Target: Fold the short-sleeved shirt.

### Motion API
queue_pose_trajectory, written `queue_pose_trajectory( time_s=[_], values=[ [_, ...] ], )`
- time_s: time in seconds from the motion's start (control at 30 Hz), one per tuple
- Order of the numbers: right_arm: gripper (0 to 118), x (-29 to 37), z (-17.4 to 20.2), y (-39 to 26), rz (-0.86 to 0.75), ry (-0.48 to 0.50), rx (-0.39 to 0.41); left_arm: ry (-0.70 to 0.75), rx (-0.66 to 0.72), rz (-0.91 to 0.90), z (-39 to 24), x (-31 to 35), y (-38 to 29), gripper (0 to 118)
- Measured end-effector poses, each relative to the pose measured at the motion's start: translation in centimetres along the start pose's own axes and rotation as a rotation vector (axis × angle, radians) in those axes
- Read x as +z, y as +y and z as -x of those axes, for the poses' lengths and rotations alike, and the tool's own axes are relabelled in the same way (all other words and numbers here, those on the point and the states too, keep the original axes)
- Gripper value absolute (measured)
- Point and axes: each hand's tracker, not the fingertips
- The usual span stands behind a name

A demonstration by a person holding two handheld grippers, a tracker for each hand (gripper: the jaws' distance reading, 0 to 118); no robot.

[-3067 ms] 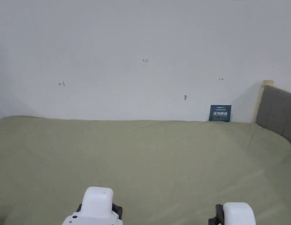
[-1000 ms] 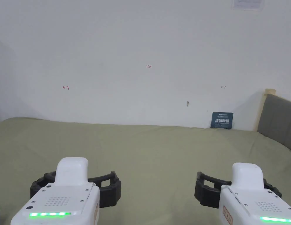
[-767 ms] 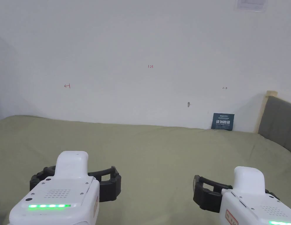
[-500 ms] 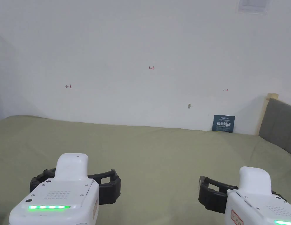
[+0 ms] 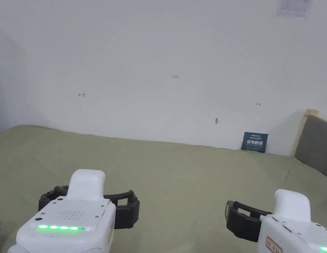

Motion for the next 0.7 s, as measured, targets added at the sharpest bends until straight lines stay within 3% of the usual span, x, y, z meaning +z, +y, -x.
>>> queue_pose_trajectory(
  time_s=[0.7],
  values=[
    [118,0.7,0.4,1.3,-0.014,-0.028,0.011,-0.011,-0.006,0.023,-0.1,-0.1,0.1,118]
  ],
)
